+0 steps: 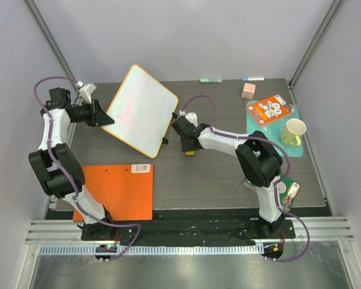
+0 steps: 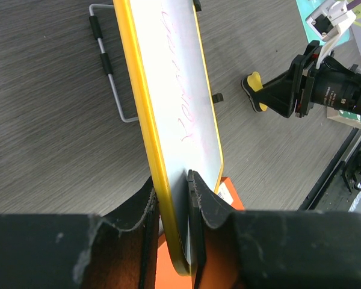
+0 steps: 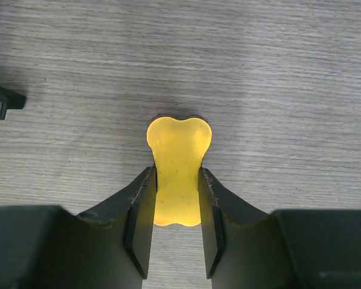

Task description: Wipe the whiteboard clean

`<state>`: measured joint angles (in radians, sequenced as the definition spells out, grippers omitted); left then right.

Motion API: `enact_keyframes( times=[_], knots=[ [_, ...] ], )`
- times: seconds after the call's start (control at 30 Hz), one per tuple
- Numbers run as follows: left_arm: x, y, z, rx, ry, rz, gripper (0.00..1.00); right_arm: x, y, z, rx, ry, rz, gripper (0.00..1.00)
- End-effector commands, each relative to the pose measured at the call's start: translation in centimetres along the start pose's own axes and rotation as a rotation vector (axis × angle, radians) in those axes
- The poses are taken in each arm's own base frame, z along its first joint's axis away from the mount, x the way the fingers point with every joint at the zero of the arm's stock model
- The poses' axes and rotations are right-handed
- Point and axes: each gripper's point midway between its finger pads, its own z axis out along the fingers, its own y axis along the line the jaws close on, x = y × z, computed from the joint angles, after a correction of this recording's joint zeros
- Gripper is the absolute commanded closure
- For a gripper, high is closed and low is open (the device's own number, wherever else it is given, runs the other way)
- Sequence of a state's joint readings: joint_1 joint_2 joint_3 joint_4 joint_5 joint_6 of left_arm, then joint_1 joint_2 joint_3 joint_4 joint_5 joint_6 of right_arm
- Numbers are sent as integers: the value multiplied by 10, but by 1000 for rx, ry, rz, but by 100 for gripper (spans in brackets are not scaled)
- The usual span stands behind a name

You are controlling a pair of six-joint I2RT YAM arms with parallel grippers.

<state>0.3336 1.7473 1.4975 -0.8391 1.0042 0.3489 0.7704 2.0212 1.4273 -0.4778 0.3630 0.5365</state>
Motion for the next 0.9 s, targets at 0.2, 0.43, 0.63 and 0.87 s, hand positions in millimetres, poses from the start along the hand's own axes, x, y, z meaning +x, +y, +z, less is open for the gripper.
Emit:
enact_keyframes(
  times=[0.2,0.43,0.63,0.87],
  knots=[
    [-2,-8,-4,-20,8,124,100,19,3,18,-7,51,19,54],
    [0,-8,-4,-19,11,120,100,12,4,13,-21,23,36,93],
    [-1,-8,-5,-20,9,121,100,-2,7,3,-40,-20,42,99],
    [-2,-8,-6,-28,10,132,100,-62,37,-25,-170,-187,59,99]
  ],
)
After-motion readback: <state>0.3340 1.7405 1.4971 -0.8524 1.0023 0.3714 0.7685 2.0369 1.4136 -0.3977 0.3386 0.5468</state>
